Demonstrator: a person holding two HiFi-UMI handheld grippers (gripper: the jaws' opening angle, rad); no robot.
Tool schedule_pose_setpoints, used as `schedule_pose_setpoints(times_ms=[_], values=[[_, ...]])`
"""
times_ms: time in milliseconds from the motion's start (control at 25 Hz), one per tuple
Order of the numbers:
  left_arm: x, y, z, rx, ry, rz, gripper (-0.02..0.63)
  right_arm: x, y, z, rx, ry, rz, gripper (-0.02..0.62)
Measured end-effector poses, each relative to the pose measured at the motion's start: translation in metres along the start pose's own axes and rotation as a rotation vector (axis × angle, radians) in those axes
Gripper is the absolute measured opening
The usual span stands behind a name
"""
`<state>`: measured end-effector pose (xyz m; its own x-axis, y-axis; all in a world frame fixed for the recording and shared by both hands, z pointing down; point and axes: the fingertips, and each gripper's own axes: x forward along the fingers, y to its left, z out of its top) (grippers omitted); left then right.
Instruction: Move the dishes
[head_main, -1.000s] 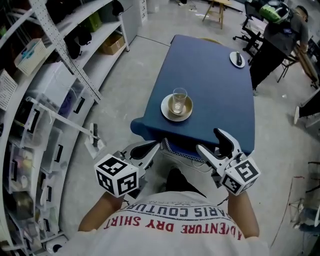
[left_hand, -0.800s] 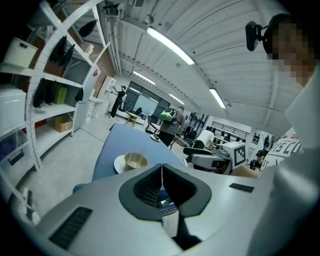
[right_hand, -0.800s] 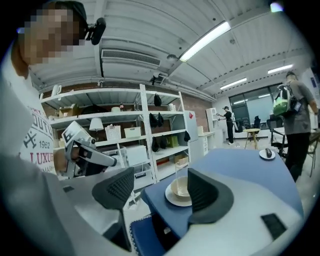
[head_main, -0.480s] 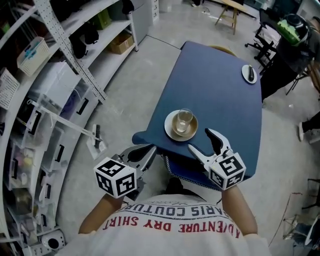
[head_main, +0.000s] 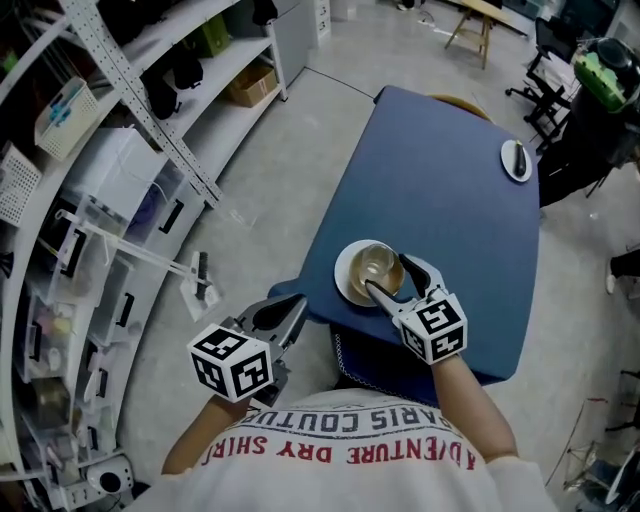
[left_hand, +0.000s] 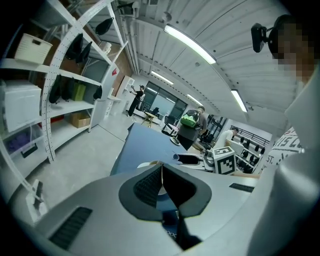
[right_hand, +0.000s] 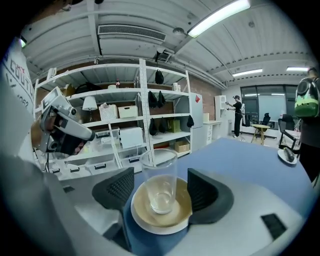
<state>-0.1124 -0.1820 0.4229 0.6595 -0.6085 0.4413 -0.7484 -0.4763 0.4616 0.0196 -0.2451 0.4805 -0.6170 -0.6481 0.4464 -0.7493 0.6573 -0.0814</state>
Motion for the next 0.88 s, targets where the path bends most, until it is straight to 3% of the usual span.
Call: schedule_pose_setpoints(times_ms=[520, 880], values=[[0.000, 0.037, 0.004, -0.092, -0.041, 0.083, 0.029, 0.039, 0.003, 0.000, -0.051, 0.004, 0.047, 0.303], [-0.008, 0.039, 0.004, -0.098, -0.052, 0.098, 0.029, 0.039, 0.005, 0.002, -0.078, 0.023, 0.040, 0.287]])
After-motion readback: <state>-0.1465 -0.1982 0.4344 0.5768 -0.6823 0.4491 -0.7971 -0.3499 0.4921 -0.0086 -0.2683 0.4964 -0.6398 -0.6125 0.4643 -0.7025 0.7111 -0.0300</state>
